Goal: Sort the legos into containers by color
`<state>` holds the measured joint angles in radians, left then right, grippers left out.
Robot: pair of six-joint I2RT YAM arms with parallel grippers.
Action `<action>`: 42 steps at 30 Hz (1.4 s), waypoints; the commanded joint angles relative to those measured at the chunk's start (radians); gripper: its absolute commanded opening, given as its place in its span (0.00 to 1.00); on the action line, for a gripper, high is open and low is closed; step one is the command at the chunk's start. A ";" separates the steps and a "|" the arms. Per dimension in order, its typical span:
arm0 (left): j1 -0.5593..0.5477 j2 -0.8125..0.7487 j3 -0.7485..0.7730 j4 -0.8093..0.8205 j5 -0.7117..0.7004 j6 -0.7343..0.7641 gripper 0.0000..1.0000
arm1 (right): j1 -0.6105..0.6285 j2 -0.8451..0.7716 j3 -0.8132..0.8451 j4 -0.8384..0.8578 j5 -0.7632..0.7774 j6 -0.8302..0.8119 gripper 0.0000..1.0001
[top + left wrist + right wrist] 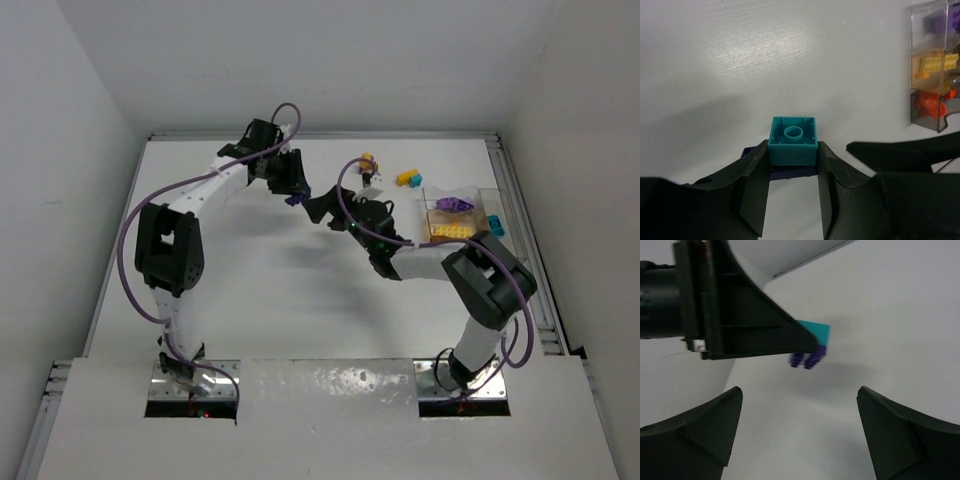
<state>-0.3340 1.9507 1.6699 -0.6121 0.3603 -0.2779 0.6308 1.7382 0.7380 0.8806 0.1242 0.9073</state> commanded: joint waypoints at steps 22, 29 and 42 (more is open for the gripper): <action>0.004 0.036 0.091 0.091 -0.103 -0.142 0.00 | 0.079 0.238 0.282 0.038 0.193 0.096 0.76; 0.004 0.043 0.119 0.071 -0.096 -0.066 0.00 | 0.079 0.288 0.291 0.052 0.154 0.131 0.73; 0.007 0.050 0.163 0.051 -0.060 -0.012 0.00 | 0.078 0.345 0.261 0.342 0.118 0.070 0.74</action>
<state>-0.3340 1.9995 1.7832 -0.5732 0.2790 -0.3138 0.7036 2.0602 1.0096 1.0580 0.2409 0.9871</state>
